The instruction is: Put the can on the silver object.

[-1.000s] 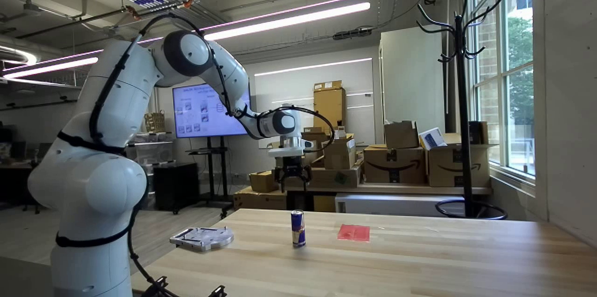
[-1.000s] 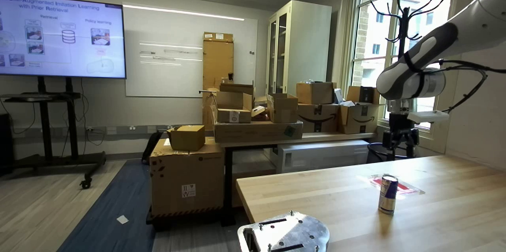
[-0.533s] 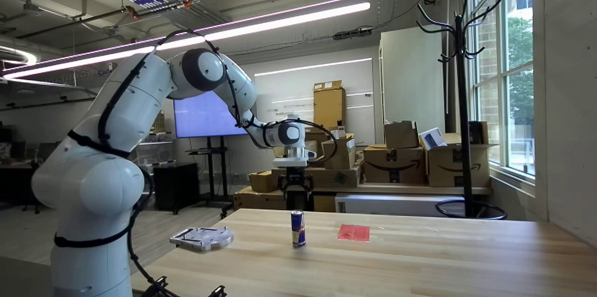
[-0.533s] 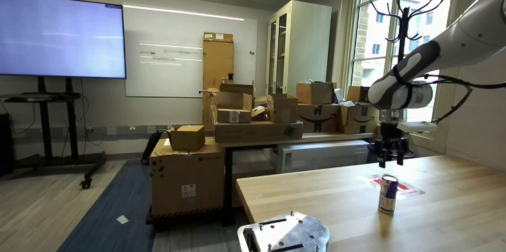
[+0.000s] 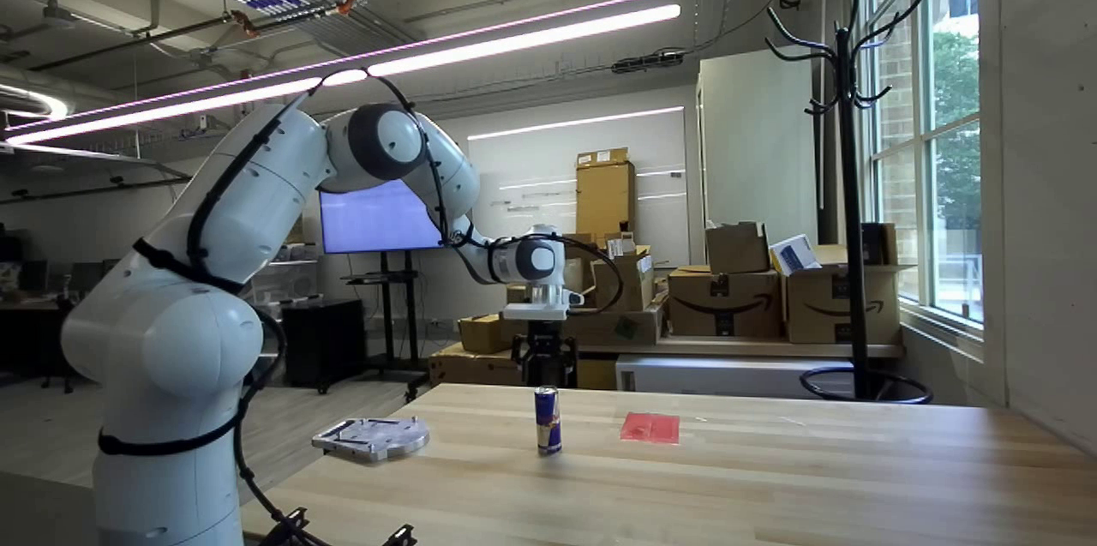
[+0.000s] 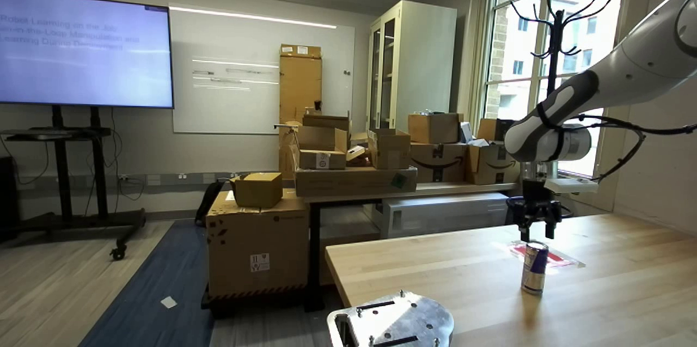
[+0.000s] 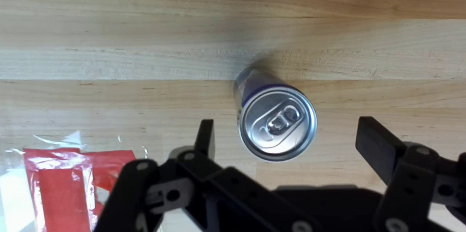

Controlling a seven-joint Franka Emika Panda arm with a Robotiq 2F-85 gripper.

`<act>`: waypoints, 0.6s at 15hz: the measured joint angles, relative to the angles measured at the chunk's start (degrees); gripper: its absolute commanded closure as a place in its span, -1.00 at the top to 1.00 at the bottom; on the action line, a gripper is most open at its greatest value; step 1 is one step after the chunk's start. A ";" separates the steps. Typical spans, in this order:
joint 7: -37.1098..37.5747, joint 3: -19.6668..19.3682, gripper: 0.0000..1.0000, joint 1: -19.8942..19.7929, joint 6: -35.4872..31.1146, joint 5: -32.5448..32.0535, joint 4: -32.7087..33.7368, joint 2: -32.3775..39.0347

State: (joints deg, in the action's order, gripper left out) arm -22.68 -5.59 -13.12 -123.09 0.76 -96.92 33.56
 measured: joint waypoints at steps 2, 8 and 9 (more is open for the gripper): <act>0.00 0.23 1.00 -0.47 -0.04 0.02 0.10 0.55; 0.00 0.82 1.00 -0.83 -0.15 0.02 0.64 2.06; 0.00 0.89 1.00 -0.84 -0.15 0.02 0.83 2.37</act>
State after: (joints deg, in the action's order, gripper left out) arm -22.68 -4.70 -13.96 -123.25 0.79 -96.09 35.93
